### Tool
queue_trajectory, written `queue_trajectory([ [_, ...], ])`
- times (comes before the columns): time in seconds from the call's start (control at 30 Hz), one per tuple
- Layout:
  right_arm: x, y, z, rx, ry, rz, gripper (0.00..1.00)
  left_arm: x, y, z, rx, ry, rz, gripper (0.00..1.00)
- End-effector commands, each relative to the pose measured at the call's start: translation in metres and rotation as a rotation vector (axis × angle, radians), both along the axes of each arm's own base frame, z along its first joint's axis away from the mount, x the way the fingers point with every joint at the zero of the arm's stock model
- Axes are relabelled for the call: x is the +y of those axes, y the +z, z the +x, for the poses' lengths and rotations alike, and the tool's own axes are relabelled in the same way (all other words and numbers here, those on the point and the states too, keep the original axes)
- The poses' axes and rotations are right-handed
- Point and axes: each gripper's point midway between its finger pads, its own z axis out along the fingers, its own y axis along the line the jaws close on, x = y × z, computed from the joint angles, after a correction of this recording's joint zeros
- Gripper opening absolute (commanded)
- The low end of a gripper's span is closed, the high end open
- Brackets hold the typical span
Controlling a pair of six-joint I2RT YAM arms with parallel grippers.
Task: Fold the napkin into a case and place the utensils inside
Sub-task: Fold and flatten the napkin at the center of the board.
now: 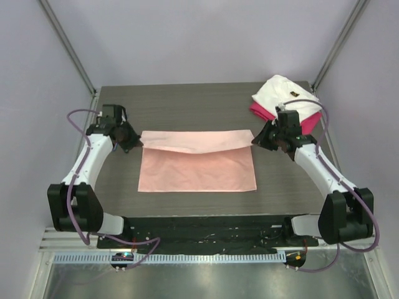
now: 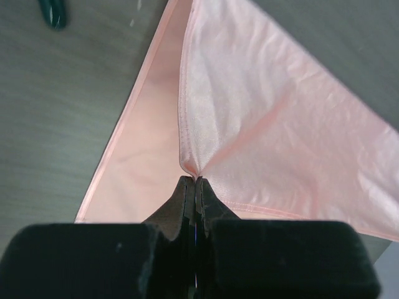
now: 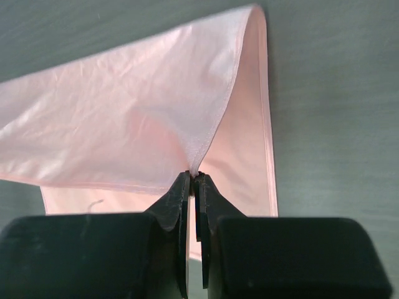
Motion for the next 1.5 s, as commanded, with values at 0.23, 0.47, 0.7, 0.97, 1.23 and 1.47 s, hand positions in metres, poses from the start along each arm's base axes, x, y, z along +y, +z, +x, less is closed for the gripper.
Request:
queue_trajectory([
  [0.23, 0.008, -0.083, -0.089, 0.181, -0.007, 0.112, 0.01, 0.005, -0.078, -0.094, 0.229, -0.006, 0.018, 0.00],
  [0.47, -0.008, -0.119, -0.087, 0.260, -0.087, 0.031, 0.01, 0.001, -0.110, -0.103, 0.332, 0.011, -0.012, 0.00],
  [0.7, -0.024, -0.129, -0.069, 0.264, -0.119, -0.071, 0.01, -0.004, -0.129, -0.097, 0.377, 0.024, -0.032, 0.00],
  [0.97, -0.035, -0.095, -0.059, 0.210, -0.086, -0.159, 0.01, 0.002, -0.106, -0.097, 0.303, 0.020, 0.001, 0.00],
  [1.23, -0.015, -0.076, -0.086, 0.218, -0.023, -0.057, 0.01, -0.002, -0.096, -0.114, 0.320, 0.015, -0.019, 0.00],
  [1.47, -0.017, -0.099, -0.103, 0.260, -0.051, -0.046, 0.01, 0.005, -0.106, -0.129, 0.386, 0.089, 0.000, 0.00],
])
